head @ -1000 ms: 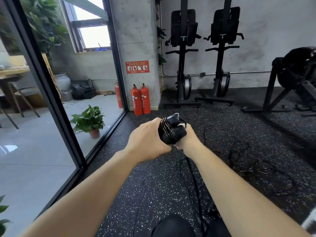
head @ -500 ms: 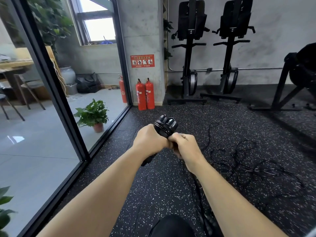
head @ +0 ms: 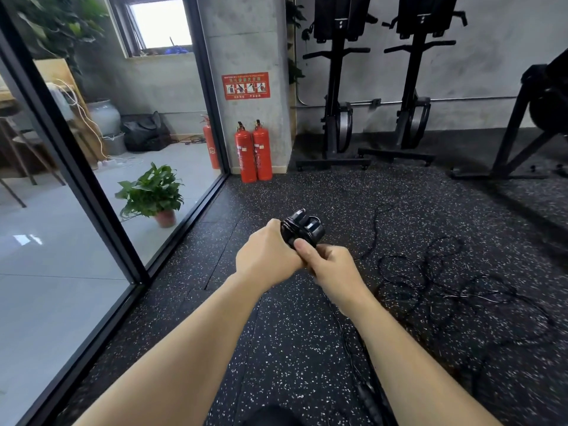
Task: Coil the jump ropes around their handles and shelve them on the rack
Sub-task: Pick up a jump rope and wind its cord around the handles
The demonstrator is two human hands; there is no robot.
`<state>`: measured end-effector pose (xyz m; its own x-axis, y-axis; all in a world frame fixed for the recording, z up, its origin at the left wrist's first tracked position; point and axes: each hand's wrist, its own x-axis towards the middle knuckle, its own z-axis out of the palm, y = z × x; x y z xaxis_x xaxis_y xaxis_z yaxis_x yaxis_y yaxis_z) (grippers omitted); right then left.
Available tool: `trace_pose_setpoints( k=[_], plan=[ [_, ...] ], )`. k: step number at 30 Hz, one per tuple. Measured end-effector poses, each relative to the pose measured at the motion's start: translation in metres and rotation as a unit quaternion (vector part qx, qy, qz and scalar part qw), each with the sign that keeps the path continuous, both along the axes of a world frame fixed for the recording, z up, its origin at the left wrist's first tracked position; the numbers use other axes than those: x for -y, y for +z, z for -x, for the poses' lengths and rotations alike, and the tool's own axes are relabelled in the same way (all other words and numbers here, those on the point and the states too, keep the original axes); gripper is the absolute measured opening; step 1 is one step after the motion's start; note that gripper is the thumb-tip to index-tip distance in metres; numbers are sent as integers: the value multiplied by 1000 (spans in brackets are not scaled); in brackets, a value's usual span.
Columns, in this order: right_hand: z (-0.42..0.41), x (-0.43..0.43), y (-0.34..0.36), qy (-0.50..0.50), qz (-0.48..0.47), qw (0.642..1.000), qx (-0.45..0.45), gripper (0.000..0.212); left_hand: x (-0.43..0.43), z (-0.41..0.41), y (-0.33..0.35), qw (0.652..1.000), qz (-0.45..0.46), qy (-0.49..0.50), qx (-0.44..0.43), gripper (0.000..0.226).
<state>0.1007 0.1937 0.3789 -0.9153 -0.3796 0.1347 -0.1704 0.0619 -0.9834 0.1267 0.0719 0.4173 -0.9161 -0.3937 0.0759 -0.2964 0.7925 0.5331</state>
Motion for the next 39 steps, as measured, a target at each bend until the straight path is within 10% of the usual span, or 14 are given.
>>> trace_pose_setpoints(
  k=[7,12,19,27,39],
  plan=[
    [23,0,-33,-11,56,998,26,30,0,27,-27,998,-19,-37,53,73],
    [32,-4,-54,-50,107,989,87,27,-8,30,-49,996,21,8,83,40],
    [37,-13,-45,7,-27,995,93,47,-10,27,-81,996,-43,76,37,32],
    [33,-29,-35,-81,-354,924,-118,47,18,26,-76,992,-40,115,19,31],
    [6,-32,8,-50,-416,877,-238,41,14,12,-77,990,119,64,25,23]
  ],
)
